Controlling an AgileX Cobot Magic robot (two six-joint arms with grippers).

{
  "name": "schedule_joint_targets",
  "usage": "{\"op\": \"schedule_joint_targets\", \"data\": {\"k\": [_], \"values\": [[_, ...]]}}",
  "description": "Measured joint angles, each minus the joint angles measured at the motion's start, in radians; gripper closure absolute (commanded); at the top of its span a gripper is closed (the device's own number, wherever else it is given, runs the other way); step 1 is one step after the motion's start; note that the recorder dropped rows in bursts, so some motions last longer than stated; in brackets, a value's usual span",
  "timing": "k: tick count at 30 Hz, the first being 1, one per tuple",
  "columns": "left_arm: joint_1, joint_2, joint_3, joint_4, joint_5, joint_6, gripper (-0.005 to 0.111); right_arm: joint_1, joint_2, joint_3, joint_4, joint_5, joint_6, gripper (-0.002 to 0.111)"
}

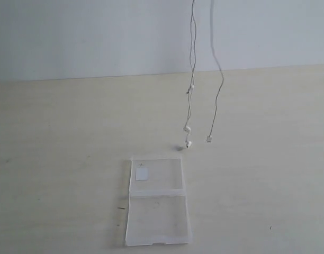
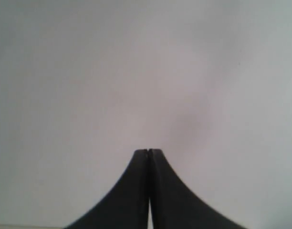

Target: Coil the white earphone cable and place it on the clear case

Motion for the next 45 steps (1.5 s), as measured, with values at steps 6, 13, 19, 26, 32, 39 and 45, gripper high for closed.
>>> {"op": "schedule_joint_targets", "data": {"k": [6, 13, 19, 26, 32, 39, 45], "values": [[-0.052, 0.087, 0.000, 0.205, -0.213, -0.073, 0.107, 0.000, -0.002, -0.057, -0.044, 0.029, 0.052, 0.108], [-0.287, 0.224, 0.000, 0.388, -0.398, 0.096, 0.105, 0.000, -0.002, -0.060, -0.031, 0.053, 0.080, 0.108], [-0.440, 0.348, 0.000, 0.419, -0.365, 0.150, 0.061, 0.000, -0.002, -0.062, -0.012, 0.111, 0.084, 0.108], [-0.526, 0.414, 0.000, 0.326, -0.361, 0.158, 0.027, 0.000, -0.002, -0.062, -0.012, 0.130, 0.084, 0.108], [-0.577, 0.442, 0.000, 0.229, -0.337, 0.201, 0.029, 0.000, -0.002, -0.062, -0.012, 0.131, 0.087, 0.108], [-0.609, 0.451, 0.000, 0.068, -0.256, 0.343, 0.029, 0.000, -0.002, -0.062, -0.007, 0.131, 0.087, 0.108], [-0.615, 0.455, -0.002, 0.021, -0.239, 0.368, 0.029, 0.000, -0.002, -0.062, 0.001, 0.131, 0.087, 0.108]]}}
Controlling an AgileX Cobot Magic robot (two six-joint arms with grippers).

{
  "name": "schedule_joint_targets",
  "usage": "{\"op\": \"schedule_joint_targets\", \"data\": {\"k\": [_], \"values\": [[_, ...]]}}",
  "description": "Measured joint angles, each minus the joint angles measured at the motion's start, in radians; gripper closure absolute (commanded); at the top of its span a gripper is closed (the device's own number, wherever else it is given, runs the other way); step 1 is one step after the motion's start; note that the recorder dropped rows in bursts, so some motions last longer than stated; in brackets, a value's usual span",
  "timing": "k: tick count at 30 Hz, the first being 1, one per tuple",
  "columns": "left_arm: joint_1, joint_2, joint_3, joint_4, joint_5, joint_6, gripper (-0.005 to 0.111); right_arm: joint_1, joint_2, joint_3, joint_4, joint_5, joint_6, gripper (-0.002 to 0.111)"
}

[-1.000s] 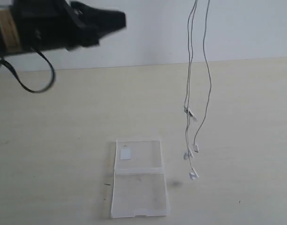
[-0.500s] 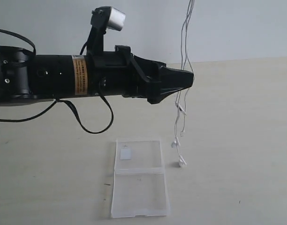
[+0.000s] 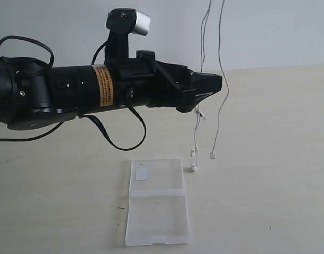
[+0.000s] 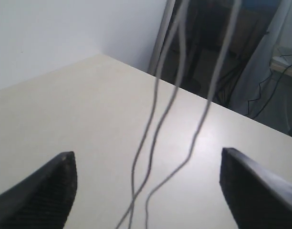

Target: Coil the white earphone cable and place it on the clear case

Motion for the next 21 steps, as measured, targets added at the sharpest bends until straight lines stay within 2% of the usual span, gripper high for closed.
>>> {"op": "schedule_joint_targets", "data": {"k": [14, 21], "values": [[-0.061, 0.082, -0.099, -0.005, 0.006, -0.001, 0.029, 0.000, 0.000, 0.000, 0.017, 0.000, 0.000, 0.108], [-0.061, 0.082, -0.102, 0.097, 0.006, -0.052, 0.029, 0.000, 0.000, 0.000, 0.001, 0.000, 0.000, 0.108]]}}
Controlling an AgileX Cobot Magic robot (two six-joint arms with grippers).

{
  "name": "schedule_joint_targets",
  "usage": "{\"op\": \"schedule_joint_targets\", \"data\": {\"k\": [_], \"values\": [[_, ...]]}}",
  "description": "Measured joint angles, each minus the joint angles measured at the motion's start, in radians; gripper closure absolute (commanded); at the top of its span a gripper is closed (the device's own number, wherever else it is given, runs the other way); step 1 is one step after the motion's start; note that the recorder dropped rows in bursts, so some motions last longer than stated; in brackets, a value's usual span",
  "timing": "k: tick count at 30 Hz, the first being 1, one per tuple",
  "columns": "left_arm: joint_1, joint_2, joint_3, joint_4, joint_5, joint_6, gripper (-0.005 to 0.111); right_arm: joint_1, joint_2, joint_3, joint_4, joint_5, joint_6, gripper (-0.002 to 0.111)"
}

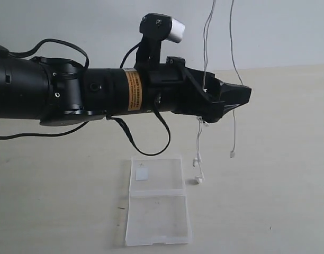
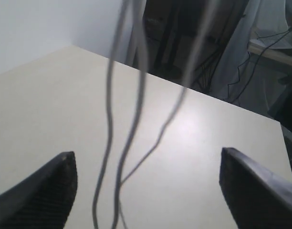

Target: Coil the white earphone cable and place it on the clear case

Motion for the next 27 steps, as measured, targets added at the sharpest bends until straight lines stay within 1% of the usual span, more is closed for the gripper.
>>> {"op": "schedule_joint_targets", "data": {"k": [4, 11, 16, 18, 21, 22, 23, 24, 25, 27], "values": [[0.000, 0.000, 0.000, 0.003, 0.000, -0.001, 0.029, 0.000, 0.000, 0.000, 0.000, 0.000, 0.000, 0.108], [0.000, 0.000, -0.002, -0.106, 0.000, 0.043, 0.029, 0.000, 0.000, 0.000, 0.000, 0.000, 0.000, 0.108], [0.000, 0.000, -0.028, -0.121, 0.000, 0.054, 0.030, 0.000, 0.000, 0.000, -0.002, 0.001, 0.000, 0.108], [0.000, 0.000, -0.042, -0.125, 0.000, 0.054, 0.038, 0.000, 0.000, 0.000, -0.001, 0.003, 0.000, 0.108], [0.000, 0.000, -0.048, -0.128, 0.000, 0.054, 0.058, 0.000, 0.000, 0.000, -0.001, 0.009, 0.000, 0.108], [0.000, 0.000, -0.049, -0.122, 0.000, 0.054, 0.071, 0.000, 0.000, 0.000, -0.005, 0.011, 0.000, 0.108], [0.000, -0.003, -0.049, -0.094, 0.002, 0.054, 0.075, 0.000, 0.000, 0.000, -0.012, 0.015, 0.000, 0.108], [0.000, -0.008, -0.049, -0.079, 0.002, 0.054, 0.082, 0.000, 0.000, 0.000, -0.015, 0.017, 0.000, 0.108], [0.000, -0.024, -0.049, -0.042, 0.004, 0.054, 0.085, 0.000, 0.000, 0.000, -0.023, 0.021, 0.000, 0.108], [0.000, -0.048, -0.049, -0.019, 0.004, 0.054, 0.085, 0.000, 0.000, 0.000, -0.035, 0.028, 0.008, 0.108]]}}
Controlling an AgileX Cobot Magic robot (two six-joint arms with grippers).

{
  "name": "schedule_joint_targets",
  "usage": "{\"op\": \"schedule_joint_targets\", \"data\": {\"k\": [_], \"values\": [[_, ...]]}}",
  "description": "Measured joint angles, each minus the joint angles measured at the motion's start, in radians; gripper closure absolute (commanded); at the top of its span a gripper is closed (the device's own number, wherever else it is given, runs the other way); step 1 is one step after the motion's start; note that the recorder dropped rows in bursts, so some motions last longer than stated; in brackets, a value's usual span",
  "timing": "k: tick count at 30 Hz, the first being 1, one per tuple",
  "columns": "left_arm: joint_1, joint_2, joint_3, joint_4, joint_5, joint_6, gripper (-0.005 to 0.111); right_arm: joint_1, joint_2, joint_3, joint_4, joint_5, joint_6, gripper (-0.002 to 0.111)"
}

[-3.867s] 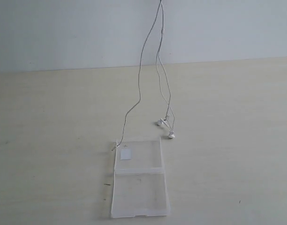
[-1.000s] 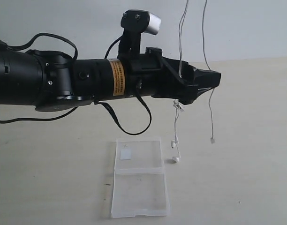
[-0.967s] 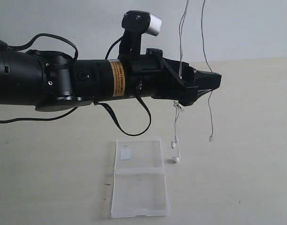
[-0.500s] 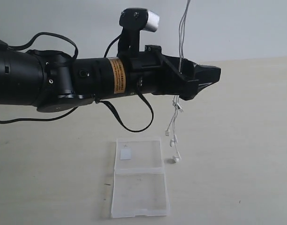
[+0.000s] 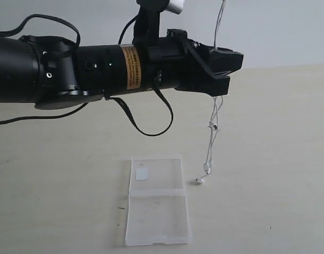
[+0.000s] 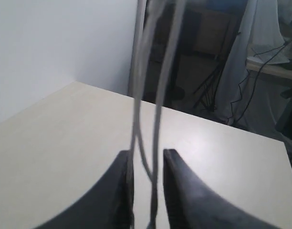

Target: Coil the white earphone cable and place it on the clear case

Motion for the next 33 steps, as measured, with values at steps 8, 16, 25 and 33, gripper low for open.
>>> {"op": "schedule_joint_targets", "data": {"k": [8, 16, 25, 33], "values": [[0.000, -0.014, 0.000, 0.038, 0.047, -0.068, 0.107, 0.000, -0.011, 0.000, -0.093, 0.044, 0.055, 0.108], [0.000, -0.094, -0.004, 0.168, 0.196, -0.191, 0.107, 0.000, -0.146, 0.031, -0.429, 0.121, 0.243, 0.108], [0.000, -0.310, -0.004, 0.181, 0.333, -0.207, 0.107, 0.000, -0.350, 0.265, -0.489, 0.101, 0.342, 0.108], [0.000, -0.503, -0.004, 0.203, 0.483, -0.209, 0.107, 0.000, -0.497, 0.717, -0.326, 0.099, 0.330, 0.108]]}}
